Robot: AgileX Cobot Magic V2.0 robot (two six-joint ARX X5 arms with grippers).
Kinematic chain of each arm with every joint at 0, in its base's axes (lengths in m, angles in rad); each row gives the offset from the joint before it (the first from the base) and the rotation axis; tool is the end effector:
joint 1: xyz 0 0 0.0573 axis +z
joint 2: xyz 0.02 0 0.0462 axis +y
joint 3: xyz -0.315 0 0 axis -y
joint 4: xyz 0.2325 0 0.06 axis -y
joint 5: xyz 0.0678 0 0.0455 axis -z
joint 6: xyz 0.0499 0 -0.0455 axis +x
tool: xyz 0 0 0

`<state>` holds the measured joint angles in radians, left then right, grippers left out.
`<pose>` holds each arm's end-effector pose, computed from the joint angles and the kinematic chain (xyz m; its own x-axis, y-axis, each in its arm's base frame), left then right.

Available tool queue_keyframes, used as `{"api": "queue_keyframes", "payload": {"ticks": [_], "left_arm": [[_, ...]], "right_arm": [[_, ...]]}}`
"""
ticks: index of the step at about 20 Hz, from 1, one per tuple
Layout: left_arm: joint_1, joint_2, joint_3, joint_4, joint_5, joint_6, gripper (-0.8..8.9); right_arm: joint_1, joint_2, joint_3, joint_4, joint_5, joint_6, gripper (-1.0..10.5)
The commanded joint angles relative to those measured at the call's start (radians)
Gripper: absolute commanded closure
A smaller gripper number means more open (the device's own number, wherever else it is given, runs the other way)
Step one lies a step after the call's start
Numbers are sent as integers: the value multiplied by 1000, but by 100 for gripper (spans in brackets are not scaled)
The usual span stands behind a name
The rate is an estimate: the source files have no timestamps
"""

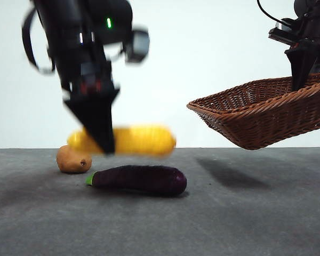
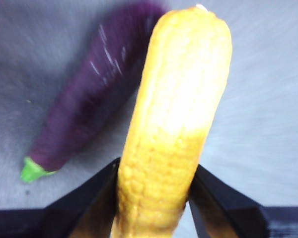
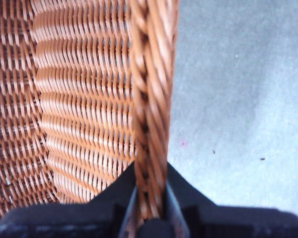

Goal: Help me put the vegetables on the table into the basket

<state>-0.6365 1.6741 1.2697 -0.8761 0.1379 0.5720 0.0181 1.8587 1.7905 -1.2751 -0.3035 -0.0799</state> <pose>0.2560 -0.1977 0.2682 0.1463 -0.2791 -0.9491 0.9387 0.3418 0.0442 0.3712 0.0216 0.3371 0.2098 0.3027 -0.9297 -0.1621 0.9485 0.2722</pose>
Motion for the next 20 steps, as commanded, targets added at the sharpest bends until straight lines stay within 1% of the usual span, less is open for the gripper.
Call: {"api": "queue_keyframes", "payload": {"ticks": [1, 3, 4, 5, 6, 7, 9, 10, 13, 15, 17, 19, 20], "left_arm": [[-7, -79, 31, -60, 67, -69, 822], [-7, -174, 35, -112, 130, -108, 822], [-7, -219, 35, -126, 166, -152, 822], [-6, -263, 35, -123, 208, -223, 822], [-6, -298, 35, -97, 253, -314, 822], [-6, -325, 35, -51, 291, -435, 822], [-7, -344, 35, 63, 299, -687, 822], [-7, -339, 35, 110, 292, -777, 822], [-4, -288, 35, 188, 140, -1045, 821], [12, -241, 35, 221, 96, -1184, 816], [24, -195, 35, 227, 66, -1291, 813], [24, -156, 35, 225, 31, -1358, 803], [24, -143, 35, 227, 19, -1384, 770]], "right_arm": [[2, -5, 4, -11, -11, -11, 963], [4, -5, 4, -27, -11, -7, 963], [12, -5, 4, -40, -11, 2, 963], [24, -5, 4, -50, -11, 11, 963], [39, -5, 4, -60, -11, 26, 963], [63, -5, 4, -63, -11, 38, 963], [127, -5, 4, -61, -11, 63, 963], [166, -5, 4, -61, -10, 77, 963], [282, -5, 4, -50, -3, 108, 963], [344, -5, 4, -33, -3, 135, 963], [388, -5, 4, -6, -3, 166, 963], [417, -5, 4, 3, -3, 183, 963], [428, -5, 4, 3, -2, 183, 963]]}}
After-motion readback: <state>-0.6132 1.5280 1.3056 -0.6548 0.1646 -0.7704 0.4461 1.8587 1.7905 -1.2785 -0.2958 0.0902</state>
